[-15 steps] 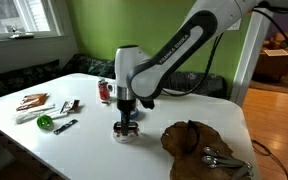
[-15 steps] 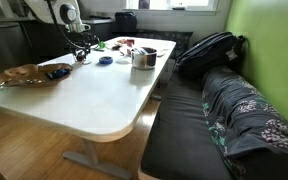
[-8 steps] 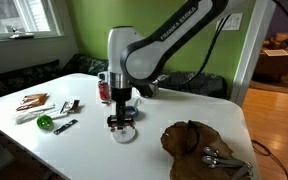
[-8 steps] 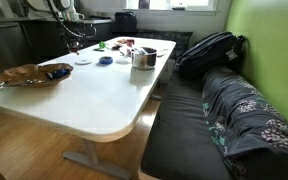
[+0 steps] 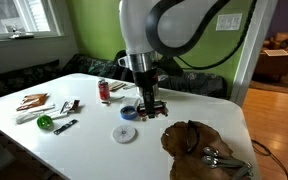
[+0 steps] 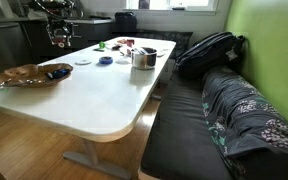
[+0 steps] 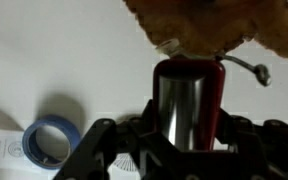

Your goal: Put the toy cart on the wooden plate

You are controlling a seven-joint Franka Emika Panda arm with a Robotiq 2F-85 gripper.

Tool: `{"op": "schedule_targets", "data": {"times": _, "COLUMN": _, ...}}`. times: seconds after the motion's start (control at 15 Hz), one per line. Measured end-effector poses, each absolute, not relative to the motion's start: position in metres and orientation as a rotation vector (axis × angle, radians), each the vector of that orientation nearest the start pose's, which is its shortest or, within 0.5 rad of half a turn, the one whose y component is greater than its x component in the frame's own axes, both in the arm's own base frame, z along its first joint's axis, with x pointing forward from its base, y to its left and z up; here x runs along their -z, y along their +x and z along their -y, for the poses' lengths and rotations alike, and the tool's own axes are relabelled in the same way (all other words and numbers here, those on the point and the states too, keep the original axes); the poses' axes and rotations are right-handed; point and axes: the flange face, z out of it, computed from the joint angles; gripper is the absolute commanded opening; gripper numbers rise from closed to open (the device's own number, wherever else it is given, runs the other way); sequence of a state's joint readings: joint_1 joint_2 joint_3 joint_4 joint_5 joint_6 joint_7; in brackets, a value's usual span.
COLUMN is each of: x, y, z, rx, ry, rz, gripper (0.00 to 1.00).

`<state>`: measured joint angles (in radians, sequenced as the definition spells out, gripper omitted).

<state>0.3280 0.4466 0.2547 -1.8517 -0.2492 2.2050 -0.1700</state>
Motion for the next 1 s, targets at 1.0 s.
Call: {"op": "schedule_targets", "data": {"times": 1.0, "x": -0.210, "y": 0.305, "z": -0.234, "rx": -0.119, "ry": -3.274, "rz": 0.940, "gripper": 0.26}}
